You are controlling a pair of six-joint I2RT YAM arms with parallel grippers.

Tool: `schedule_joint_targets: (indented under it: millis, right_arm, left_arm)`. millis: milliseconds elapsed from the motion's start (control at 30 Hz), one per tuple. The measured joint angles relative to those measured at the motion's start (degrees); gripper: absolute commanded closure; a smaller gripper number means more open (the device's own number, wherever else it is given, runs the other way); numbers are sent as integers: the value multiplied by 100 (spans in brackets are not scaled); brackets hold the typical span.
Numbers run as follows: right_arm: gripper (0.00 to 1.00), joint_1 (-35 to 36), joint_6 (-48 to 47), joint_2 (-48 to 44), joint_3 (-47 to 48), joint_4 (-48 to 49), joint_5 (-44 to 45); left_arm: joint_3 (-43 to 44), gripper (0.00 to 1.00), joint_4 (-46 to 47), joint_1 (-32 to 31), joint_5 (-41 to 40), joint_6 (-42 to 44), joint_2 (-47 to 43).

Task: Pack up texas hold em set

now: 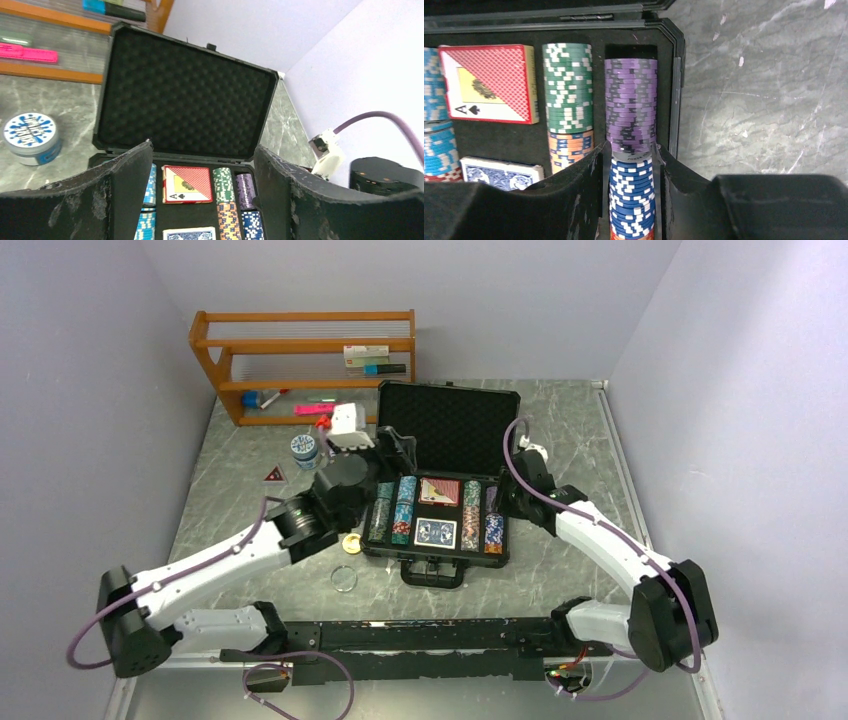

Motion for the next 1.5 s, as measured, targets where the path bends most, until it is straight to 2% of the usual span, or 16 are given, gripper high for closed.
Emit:
schedule_joint_targets:
  millis: [167,300,600,867,967,1033,1100,1267,1500]
  right_arm:
    - [64,2,9,245,79,-212,52]
    - [63,146,7,258,343,-363,155]
    - [53,1392,155,474,1198,-4,-133]
    - [50,3182,264,2151,2358,476,-190]
    - [46,3738,306,2605,2651,542,-72]
    - [39,4083,330,2924,2835,601,-81]
    - [34,4319,341,3158,2916,721,-107]
    - [29,4787,337,3635,3121,776,-92]
    - [26,5274,144,4470,3882,374,267]
  left_arm:
    - [-361,21,28,4,-291,118,-820]
    - [-361,21,-44,4,-415,149,-981]
    - [-33,23,-1202,4,-1134,4,-905]
    - [420,20,-2100,4,-2002,50,-1585]
    - [868,18,-2374,4,-2306,122,-1683]
    - [1060,15,-2542,4,-2494,157,-1777]
    - [1060,13,-2730,4,-2686,162,-1912]
    - [776,13,-3040,4,-3071,111,-2352]
    - [575,12,-3220,4,-3333,-63,-2865]
